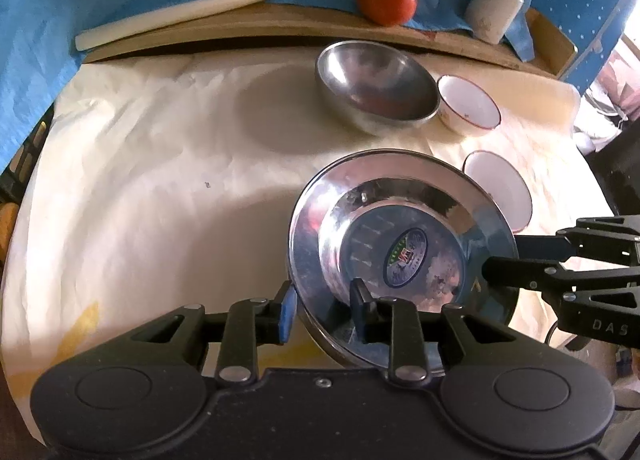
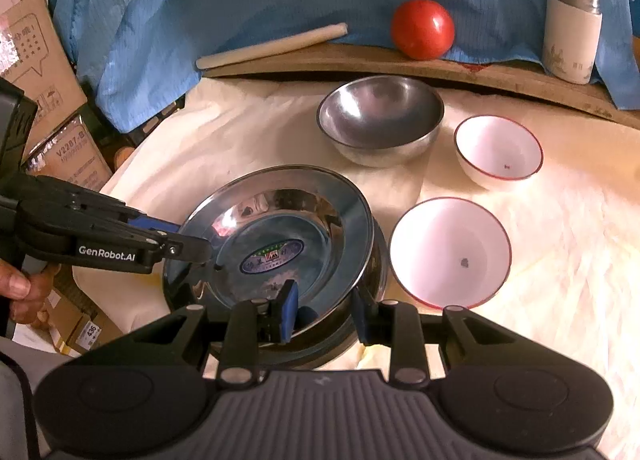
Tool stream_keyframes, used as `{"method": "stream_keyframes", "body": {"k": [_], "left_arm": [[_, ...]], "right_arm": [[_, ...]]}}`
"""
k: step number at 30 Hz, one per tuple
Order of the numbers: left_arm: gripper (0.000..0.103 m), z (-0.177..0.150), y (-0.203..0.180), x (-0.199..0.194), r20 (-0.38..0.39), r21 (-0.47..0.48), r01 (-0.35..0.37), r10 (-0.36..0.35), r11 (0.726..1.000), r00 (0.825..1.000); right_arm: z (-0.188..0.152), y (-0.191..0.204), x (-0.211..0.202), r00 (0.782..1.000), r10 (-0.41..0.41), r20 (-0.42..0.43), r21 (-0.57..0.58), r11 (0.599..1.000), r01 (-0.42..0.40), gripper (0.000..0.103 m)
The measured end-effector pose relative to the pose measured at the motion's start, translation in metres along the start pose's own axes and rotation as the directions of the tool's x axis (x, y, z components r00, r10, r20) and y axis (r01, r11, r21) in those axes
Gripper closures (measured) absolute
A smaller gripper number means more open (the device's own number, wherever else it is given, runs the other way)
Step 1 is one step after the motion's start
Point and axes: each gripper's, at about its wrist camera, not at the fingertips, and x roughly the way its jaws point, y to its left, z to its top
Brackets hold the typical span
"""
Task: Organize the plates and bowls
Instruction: 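Carry the logo plate onto the stack with the left gripper while the right holds the stack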
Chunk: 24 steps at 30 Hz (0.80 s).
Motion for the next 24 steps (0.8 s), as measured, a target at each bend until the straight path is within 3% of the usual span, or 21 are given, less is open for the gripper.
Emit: {"method": "stream_keyframes", "body": {"k": [24], "left_arm": [[0.066,0.005,-0.011,0.012,-0.066,0.078,-0.021,0.026,0.997,0.997]], "right_arm": [[0.005,-0.004,0.012,0.998,0.016,-0.067,0.024,1.000,-0.015,0.068]]}}
